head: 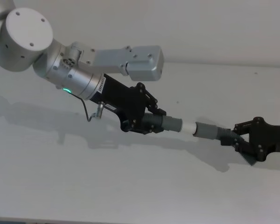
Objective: Use both hands to pick up one end of the pipe from the table, align the ends, and insert them.
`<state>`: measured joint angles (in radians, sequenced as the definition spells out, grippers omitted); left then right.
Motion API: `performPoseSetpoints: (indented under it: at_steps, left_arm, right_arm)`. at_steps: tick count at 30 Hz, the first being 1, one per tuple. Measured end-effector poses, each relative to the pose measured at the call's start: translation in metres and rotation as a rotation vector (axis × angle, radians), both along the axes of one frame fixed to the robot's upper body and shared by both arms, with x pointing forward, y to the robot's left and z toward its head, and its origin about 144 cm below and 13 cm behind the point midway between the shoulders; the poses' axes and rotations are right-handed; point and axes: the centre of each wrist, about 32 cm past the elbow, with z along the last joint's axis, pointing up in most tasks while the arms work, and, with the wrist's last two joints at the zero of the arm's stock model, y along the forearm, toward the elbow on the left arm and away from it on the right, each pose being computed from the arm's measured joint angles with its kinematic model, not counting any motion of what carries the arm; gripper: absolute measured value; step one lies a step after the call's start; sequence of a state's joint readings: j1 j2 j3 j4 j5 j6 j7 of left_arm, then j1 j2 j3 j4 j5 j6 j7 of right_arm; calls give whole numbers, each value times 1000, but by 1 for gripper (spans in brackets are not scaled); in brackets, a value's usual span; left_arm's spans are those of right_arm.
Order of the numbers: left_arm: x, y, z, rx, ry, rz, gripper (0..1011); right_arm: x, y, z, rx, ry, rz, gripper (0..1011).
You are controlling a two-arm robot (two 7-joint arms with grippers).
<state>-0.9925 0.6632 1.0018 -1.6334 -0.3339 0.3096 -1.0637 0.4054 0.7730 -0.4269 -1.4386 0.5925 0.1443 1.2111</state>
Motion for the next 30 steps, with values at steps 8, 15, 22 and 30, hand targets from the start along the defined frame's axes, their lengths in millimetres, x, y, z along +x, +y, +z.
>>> performPoseSetpoints:
  at_steps: [8,15,22,30]
  left_arm:
    - [1,0,0,-14,2,-9,343]
    - [1,-1,1,-23,1,-11,343]
    - [2,-2,1,-29,1,-12,343]
    - [2,-2,1,-32,1,-13,343]
  right_arm:
    - [0,0,0,0,0,0,176]
    - [0,0,0,0,0,1,176]
    - [0,0,0,0,0,1,176]
    - [0,0,0,0,0,1,176]
